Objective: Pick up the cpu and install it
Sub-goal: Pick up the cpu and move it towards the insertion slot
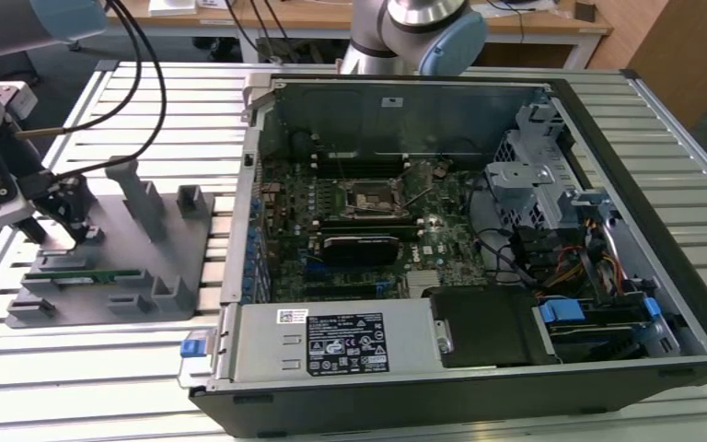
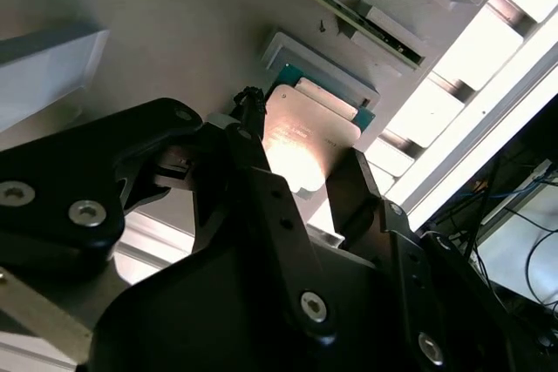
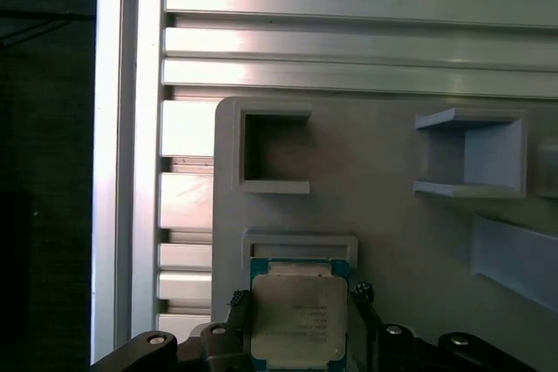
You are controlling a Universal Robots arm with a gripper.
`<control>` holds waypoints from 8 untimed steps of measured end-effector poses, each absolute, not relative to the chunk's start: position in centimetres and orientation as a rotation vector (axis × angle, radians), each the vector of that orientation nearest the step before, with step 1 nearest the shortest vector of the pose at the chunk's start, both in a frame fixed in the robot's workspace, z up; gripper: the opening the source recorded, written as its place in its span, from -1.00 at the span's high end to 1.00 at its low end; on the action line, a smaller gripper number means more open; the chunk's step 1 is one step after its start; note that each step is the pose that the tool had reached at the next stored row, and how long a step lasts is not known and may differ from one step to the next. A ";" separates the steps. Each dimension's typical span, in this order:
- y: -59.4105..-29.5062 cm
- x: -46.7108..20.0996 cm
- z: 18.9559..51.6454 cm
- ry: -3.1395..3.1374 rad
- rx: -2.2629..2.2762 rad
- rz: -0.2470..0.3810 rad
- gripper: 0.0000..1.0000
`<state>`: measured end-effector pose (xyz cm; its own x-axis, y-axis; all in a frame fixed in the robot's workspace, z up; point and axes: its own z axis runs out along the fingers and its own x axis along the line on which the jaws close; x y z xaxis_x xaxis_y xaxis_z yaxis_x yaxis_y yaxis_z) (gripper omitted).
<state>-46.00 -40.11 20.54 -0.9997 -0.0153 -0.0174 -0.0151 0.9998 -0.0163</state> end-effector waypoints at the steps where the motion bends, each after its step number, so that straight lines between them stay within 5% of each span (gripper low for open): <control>1: -40.1 -46.0 20.6 3.124 -0.024 -0.025 -0.05; 8: -40.1 -46.0 20.7 3.124 -0.024 -0.025 -0.05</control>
